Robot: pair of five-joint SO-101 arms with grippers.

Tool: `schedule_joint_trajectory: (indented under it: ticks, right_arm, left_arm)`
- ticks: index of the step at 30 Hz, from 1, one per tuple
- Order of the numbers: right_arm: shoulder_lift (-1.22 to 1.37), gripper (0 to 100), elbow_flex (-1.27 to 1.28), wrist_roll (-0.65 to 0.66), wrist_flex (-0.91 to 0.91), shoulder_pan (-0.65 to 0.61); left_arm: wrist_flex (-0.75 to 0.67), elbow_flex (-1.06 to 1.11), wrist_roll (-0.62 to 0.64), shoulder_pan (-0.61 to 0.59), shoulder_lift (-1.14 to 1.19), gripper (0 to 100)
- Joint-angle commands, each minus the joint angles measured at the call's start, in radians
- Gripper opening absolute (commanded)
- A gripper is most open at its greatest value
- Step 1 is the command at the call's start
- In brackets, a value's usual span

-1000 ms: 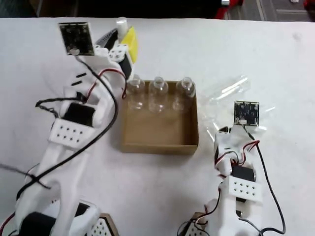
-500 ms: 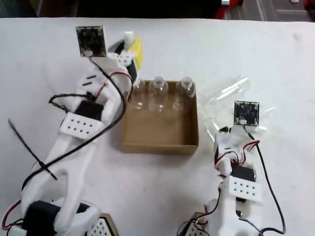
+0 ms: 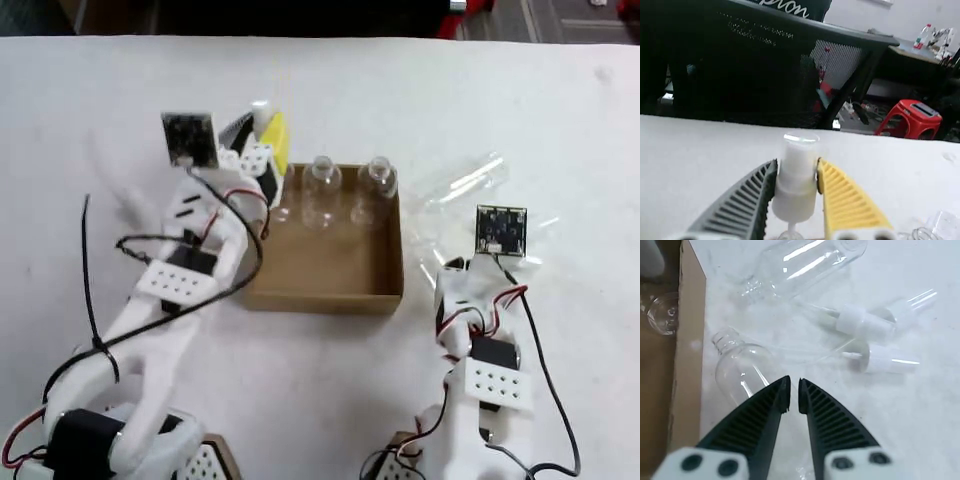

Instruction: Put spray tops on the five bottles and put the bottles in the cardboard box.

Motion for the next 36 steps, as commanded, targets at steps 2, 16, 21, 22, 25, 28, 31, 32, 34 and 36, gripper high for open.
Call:
schedule_joint_trajectory:
  ticks: [2, 16, 21, 22, 25, 28, 31, 32, 34, 36]
  right_arm:
    - [0.007, 2.1, -0.023, 0.009, -0.019, -0.010]
    - [0.007, 2.1, -0.023, 0.009, -0.019, -0.010]
    - [0.007, 2.1, -0.023, 0.009, -0.019, -0.010]
    - [0.007, 2.1, -0.023, 0.009, -0.019, -0.010]
    - [0.007, 2.1, -0.023, 0.009, -0.019, -0.010]
    - [0.007, 2.1, -0.023, 0.009, -0.019, -0.010]
    - [0.007, 2.1, -0.023, 0.009, -0.019, -0.010]
    - [0.007, 2.1, -0.023, 0.009, -0.019, -0.010]
    - [0.007, 2.1, -0.023, 0.009, -0.019, -0.010]
    - [0.007, 2.1, -0.023, 0.009, -0.019, -0.010]
  left_arm:
    - [-0.138, 0.048, 0.008, 0.012, -0.005, 4]
    - [-0.112, 0.086, 0.003, 0.065, -0.004, 4]
    - [-0.110, 0.097, 0.003, 0.056, -0.002, 4]
    - [-0.110, 0.098, 0.003, 0.056, -0.002, 4]
    - [-0.110, 0.101, -0.008, 0.051, -0.002, 5]
    - [-0.110, 0.103, -0.058, 0.039, -0.002, 4]
    - [-0.110, 0.103, -0.068, 0.039, -0.002, 4]
    - [-0.110, 0.103, -0.068, 0.039, -0.002, 4]
    - [-0.110, 0.103, -0.068, 0.039, -0.001, 4]
    - [-0.112, 0.103, -0.068, 0.039, 0.005, 4]
